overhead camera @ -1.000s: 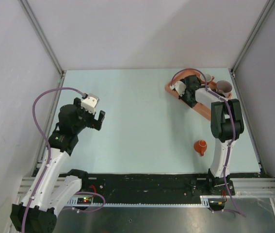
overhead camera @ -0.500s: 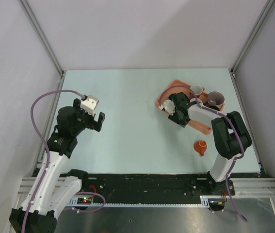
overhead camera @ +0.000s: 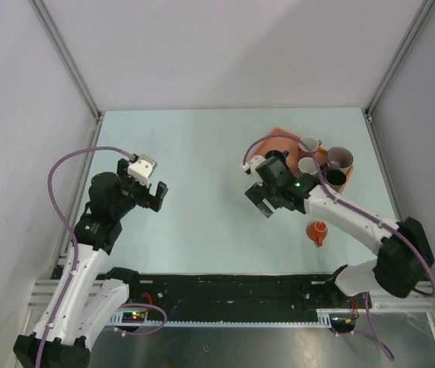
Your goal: Turn the mug right side up
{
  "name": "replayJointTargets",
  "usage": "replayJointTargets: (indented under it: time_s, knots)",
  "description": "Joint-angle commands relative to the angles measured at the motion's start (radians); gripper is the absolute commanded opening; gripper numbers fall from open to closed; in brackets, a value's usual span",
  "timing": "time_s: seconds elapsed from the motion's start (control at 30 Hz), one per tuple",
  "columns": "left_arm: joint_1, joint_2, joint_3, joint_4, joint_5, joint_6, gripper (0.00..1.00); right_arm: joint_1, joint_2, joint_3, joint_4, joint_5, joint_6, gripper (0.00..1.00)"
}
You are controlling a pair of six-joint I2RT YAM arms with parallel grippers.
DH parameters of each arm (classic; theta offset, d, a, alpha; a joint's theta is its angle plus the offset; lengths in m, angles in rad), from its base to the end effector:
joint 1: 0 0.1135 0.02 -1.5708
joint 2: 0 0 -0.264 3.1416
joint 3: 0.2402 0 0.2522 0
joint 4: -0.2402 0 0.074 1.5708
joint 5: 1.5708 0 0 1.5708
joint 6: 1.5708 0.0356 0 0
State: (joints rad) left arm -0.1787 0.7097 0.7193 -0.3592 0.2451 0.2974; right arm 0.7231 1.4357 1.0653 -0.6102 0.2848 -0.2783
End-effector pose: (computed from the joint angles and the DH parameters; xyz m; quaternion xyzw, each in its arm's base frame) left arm 0.1619 -0.0380 0.3107 0.2599 0.7737 -0.0662 0.5740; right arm 0.2276 0.1875 0.2525 -0.4184 0.8506 -0.0689 0.3108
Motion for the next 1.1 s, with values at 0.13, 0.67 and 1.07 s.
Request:
replayJointTargets:
  time_s: [0.13, 0.67, 1.07]
  knots:
    - [0.007, -0.014, -0.036, 0.060, 0.051, -0.005, 0.98, -0.176, -0.163, -0.029, -0.485, 0.144, 0.907, 0.99]
    - [0.004, -0.059, -0.076, 0.111, 0.069, -0.017, 0.98, -0.448, -0.258, -0.368, -0.195, -0.005, 0.995, 1.00]
    - [0.003, -0.065, -0.070, 0.113, 0.051, -0.003, 0.98, -0.458, -0.141, -0.391, -0.048, -0.045, 0.915, 0.82]
